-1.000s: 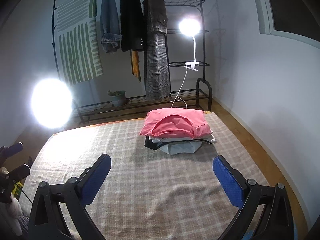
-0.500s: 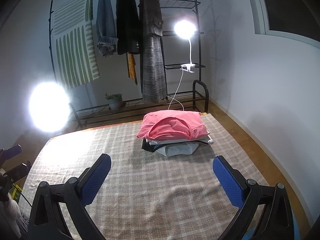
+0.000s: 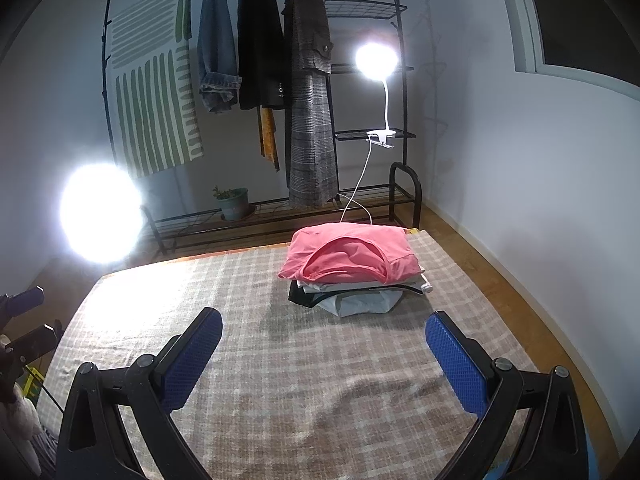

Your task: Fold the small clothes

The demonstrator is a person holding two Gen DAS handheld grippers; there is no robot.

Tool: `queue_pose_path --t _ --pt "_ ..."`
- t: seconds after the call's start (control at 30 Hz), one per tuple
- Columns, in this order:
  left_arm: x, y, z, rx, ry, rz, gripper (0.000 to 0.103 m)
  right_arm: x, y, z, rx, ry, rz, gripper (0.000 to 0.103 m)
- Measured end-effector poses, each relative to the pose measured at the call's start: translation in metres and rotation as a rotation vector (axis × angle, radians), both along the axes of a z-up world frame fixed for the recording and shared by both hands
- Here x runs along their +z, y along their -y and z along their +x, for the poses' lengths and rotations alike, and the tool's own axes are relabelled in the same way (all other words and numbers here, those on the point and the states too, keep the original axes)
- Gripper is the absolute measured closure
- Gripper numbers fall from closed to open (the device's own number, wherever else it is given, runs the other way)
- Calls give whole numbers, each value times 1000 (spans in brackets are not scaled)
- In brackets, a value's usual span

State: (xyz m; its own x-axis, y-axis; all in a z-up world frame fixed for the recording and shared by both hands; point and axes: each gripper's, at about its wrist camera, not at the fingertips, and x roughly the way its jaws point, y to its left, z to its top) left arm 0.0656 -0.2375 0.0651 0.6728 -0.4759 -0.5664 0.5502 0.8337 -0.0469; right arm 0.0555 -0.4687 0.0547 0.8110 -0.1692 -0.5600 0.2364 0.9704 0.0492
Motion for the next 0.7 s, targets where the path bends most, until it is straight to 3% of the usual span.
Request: queue_pose_path --t 0.7 --pt "4 3 0 1 4 3 0 2 -6 -1 12 1 -3 0"
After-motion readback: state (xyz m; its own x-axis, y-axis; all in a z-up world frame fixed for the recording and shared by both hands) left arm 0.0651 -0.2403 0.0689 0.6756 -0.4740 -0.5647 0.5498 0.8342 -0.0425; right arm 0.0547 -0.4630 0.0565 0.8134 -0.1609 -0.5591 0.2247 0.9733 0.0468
